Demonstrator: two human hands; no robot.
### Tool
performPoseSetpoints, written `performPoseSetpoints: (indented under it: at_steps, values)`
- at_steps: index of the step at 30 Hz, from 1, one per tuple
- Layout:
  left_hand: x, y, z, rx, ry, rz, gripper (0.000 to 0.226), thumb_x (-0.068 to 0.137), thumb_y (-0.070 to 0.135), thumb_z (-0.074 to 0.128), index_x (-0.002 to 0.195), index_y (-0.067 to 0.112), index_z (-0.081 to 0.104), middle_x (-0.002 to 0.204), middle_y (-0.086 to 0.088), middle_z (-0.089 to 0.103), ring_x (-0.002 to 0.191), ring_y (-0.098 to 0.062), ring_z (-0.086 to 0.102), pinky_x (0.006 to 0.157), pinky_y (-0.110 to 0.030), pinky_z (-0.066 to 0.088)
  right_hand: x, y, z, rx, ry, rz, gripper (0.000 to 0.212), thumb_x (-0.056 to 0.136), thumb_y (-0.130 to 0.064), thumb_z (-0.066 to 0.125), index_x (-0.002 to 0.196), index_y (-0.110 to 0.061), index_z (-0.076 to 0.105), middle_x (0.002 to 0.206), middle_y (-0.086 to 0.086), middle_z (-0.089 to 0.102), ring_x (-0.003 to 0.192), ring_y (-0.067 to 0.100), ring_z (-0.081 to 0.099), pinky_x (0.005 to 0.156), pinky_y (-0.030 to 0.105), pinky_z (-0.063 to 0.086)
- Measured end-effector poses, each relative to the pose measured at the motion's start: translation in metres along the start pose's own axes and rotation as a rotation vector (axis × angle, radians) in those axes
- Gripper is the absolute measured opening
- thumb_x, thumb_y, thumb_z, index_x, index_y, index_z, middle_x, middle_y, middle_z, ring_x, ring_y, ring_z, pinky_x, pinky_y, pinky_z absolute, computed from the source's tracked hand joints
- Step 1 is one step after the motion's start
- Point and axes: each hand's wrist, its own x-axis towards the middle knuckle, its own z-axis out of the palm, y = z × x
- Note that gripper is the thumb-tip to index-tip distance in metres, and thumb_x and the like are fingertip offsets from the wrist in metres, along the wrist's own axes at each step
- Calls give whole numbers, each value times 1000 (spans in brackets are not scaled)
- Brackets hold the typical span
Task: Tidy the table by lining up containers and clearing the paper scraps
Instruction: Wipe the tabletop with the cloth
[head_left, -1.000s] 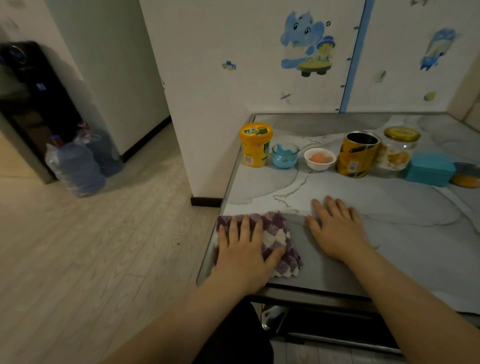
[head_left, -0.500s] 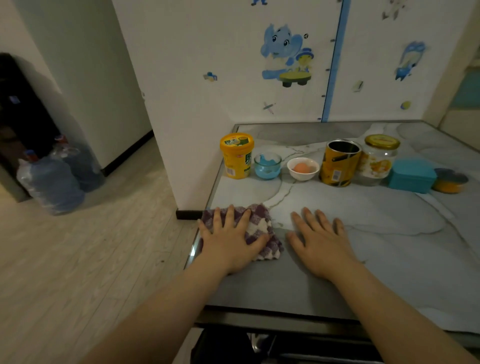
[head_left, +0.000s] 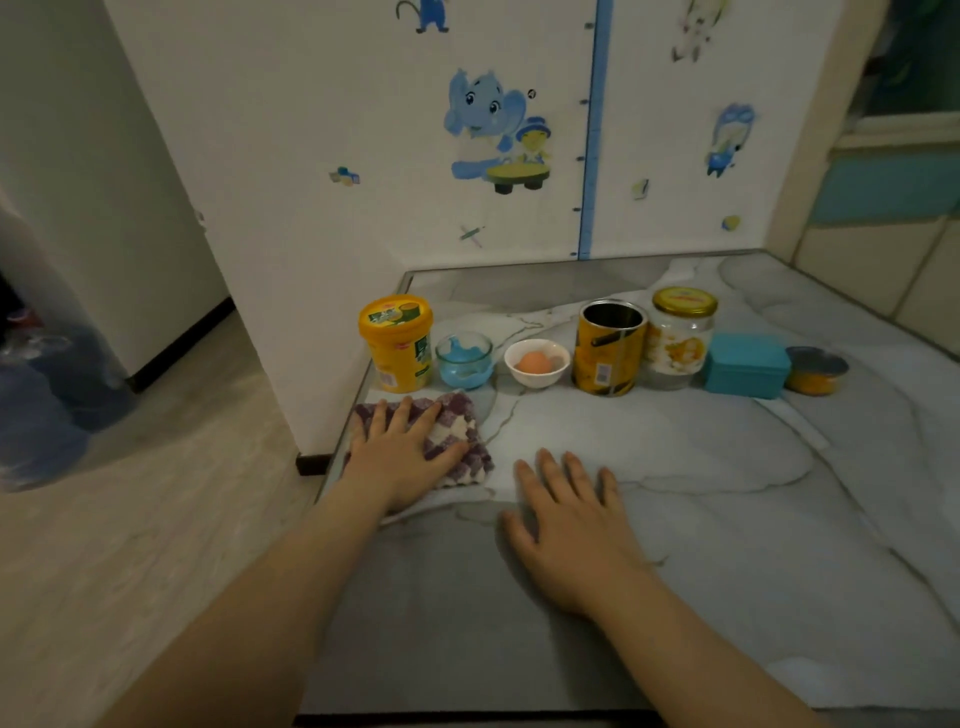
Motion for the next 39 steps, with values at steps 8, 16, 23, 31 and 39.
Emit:
performPoseSetpoints:
  at_steps: [8, 16, 23, 31, 39]
  values:
    - [6, -3, 2, 12, -9, 6, 114, 52, 98, 2, 151, 42, 0, 163, 1, -3, 149, -30, -2, 118, -53, -1, 20, 104, -37, -22, 77, 170, 61, 99, -54, 15, 155, -28, 11, 163, 1, 1, 150, 20, -1, 120, 49, 0]
    - [4, 43, 7, 29, -5, 77, 115, 53, 97, -2, 152, 37, -2, 163, -3, -3, 149, -29, -3, 117, -57, -3, 21, 123, -21, -31, 43, 207, 64, 98, -57, 9, 154, -29, 0, 163, 3, -7, 149, 24, -7, 119, 51, -2]
    - [-1, 98, 11, 41, -34, 123, 93, 77, 85, 18, 153, 35, -1, 163, -5, -5, 149, -30, -6, 116, -58, -6, 20, 123, -22, -17, 41, 199, 62, 99, -52, 10, 155, -28, 0, 163, 4, -7, 149, 25, -7, 119, 52, -2]
    - [7, 119, 12, 30, -22, 106, 92, 77, 85, 19, 152, 37, 0, 163, -3, -4, 149, -29, -5, 117, -57, -4, 17, 124, -22, -8, 45, 195, 62, 99, -52, 11, 155, -27, 1, 163, 5, -6, 149, 25, -7, 119, 52, -3]
    - [-57, 137, 18, 31, -70, 185, 91, 77, 85, 20, 151, 40, -6, 162, 0, -10, 149, -25, -11, 117, -54, -7, 18, 128, -19, 9, 72, 195, 59, 100, -47, 13, 155, -26, 8, 163, 5, 1, 149, 26, -1, 118, 53, 0]
